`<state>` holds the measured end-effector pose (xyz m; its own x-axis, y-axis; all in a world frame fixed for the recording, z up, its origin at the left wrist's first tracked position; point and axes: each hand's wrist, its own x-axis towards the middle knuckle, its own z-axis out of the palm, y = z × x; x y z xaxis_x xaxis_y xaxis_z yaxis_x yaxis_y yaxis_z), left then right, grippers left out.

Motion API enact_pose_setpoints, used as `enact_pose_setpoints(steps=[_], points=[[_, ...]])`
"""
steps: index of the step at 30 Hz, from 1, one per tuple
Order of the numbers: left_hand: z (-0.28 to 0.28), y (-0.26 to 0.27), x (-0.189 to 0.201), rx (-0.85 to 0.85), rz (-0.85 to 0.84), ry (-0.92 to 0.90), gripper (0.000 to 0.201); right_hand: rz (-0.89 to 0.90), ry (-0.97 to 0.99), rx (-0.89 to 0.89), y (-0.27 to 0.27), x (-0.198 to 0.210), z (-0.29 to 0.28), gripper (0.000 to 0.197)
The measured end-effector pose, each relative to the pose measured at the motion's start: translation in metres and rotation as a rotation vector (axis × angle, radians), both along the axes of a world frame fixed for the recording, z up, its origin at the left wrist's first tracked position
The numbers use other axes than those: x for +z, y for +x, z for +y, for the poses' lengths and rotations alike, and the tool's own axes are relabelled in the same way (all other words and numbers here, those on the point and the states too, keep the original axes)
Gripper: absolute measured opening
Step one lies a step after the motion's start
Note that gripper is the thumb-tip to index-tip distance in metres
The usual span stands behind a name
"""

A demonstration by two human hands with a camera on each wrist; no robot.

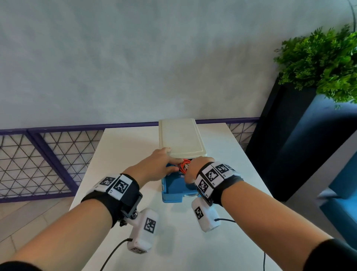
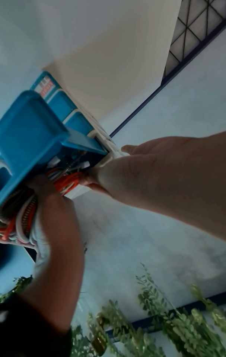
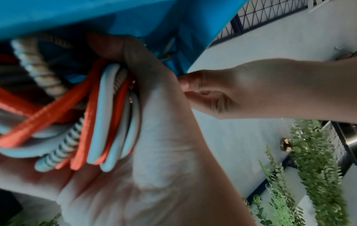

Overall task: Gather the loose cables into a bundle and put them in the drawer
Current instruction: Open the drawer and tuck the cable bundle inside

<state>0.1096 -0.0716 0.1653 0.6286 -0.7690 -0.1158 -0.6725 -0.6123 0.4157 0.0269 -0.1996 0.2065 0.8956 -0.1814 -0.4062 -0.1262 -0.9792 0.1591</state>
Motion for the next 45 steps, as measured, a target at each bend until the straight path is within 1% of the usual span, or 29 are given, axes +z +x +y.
enact_pose_setpoints(steps=[2, 4, 5, 7, 9, 10, 13, 14, 15, 18, 21, 22, 23, 24, 25, 26, 27, 28, 29, 30, 31, 33, 34, 36, 37, 39, 42, 43, 45], points=[[-0.001, -0.001, -0.008, 0.060, -0.037, -0.021, 0.030, -0.034, 0.033, 0.038, -0.002, 0.000, 0.001, 0.025], [-0.005, -0.004, -0.014, 0.073, -0.088, 0.006, 0.032, -0.042, 0.054, 0.050, 0.001, -0.004, 0.000, 0.017], [-0.007, -0.006, -0.016, 0.075, -0.106, 0.025, 0.033, -0.034, 0.059, 0.022, 0.006, -0.006, -0.002, 0.014], [-0.011, -0.008, -0.016, 0.102, -0.144, 0.051, 0.034, 0.003, 0.090, -0.042, 0.012, -0.008, -0.003, 0.017], [-0.012, -0.012, -0.017, 0.118, -0.200, 0.101, 0.035, -0.022, 0.145, -0.075, 0.015, -0.010, -0.002, 0.013], [-0.012, -0.014, -0.021, 0.121, -0.224, 0.126, 0.036, -0.072, 0.160, -0.101, 0.013, -0.014, -0.001, 0.016], [-0.008, -0.017, -0.030, 0.136, -0.278, 0.121, 0.036, -0.272, 0.125, -0.266, 0.007, -0.033, 0.001, 0.065], [-0.007, -0.017, -0.031, 0.145, -0.282, 0.105, 0.036, -0.324, 0.137, -0.301, 0.007, -0.041, 0.001, 0.073], [-0.006, -0.016, -0.031, 0.152, -0.277, 0.090, 0.036, -0.373, 0.176, -0.313, 0.006, -0.046, 0.000, 0.074], [-0.007, -0.017, -0.031, 0.160, -0.238, 0.058, 0.036, -0.492, 0.311, -0.243, -0.010, -0.056, -0.003, 0.066], [-0.007, -0.018, -0.035, 0.151, -0.233, 0.046, 0.036, -0.680, 0.397, -0.136, -0.034, -0.069, -0.006, 0.052], [-0.007, -0.018, -0.036, 0.148, -0.231, 0.042, 0.037, -0.729, 0.409, -0.087, -0.040, -0.073, -0.007, 0.048], [-0.006, -0.017, -0.036, 0.144, -0.225, 0.038, 0.037, -0.737, 0.381, -0.032, -0.043, -0.079, -0.008, 0.048], [-0.007, -0.017, -0.036, 0.139, -0.218, 0.034, 0.038, -0.697, 0.315, 0.033, -0.043, -0.085, -0.010, 0.060], [-0.007, -0.017, -0.036, 0.132, -0.214, 0.032, 0.040, -0.652, 0.258, 0.084, -0.041, -0.092, -0.014, 0.079], [-0.007, -0.017, -0.035, 0.123, -0.211, 0.033, 0.042, -0.600, 0.227, 0.096, -0.040, -0.095, -0.016, 0.095], [-0.007, -0.018, -0.034, 0.112, -0.205, 0.033, 0.045, -0.586, 0.221, 0.095, -0.038, -0.099, -0.018, 0.105], [-0.006, -0.019, -0.033, 0.102, -0.191, 0.032, 0.049, -0.568, 0.223, 0.090, -0.036, -0.100, -0.019, 0.110], [-0.005, -0.020, -0.032, 0.093, -0.177, 0.032, 0.052, -0.560, 0.191, 0.108, -0.035, -0.099, -0.019, 0.111], [-0.004, -0.020, -0.033, 0.084, -0.167, 0.031, 0.056, -0.565, 0.203, 0.114, -0.036, -0.095, -0.018, 0.104], [-0.002, -0.021, -0.033, 0.078, -0.162, 0.027, 0.061, -0.579, 0.235, 0.122, -0.035, -0.090, -0.017, 0.086], [0.001, -0.021, -0.034, 0.077, -0.142, 0.010, 0.068, -0.579, 0.290, 0.098, -0.036, -0.076, -0.011, 0.034], [0.001, -0.021, -0.034, 0.076, -0.126, 0.003, 0.070, -0.598, 0.311, 0.091, -0.035, -0.072, -0.010, 0.024], [0.002, -0.020, -0.034, 0.069, -0.085, -0.004, 0.076, -0.670, 0.359, 0.108, -0.028, -0.075, -0.013, 0.041], [0.002, -0.019, -0.034, 0.065, -0.067, -0.007, 0.079, -0.675, 0.327, 0.133, -0.022, -0.077, -0.014, 0.042], [0.004, -0.020, -0.034, 0.063, -0.039, -0.028, 0.082, -0.627, 0.277, 0.132, -0.018, -0.075, -0.013, 0.035], [0.006, -0.022, -0.034, 0.094, -0.018, -0.058, 0.090, -0.535, 0.314, 0.041, -0.018, -0.077, -0.013, 0.046], [0.005, -0.023, -0.034, 0.104, -0.025, -0.064, 0.092, -0.533, 0.330, 0.024, -0.021, -0.075, -0.014, 0.046], [0.003, -0.024, -0.031, 0.110, -0.058, -0.082, 0.089, -0.562, 0.348, 0.024, -0.028, -0.064, -0.015, 0.045]])
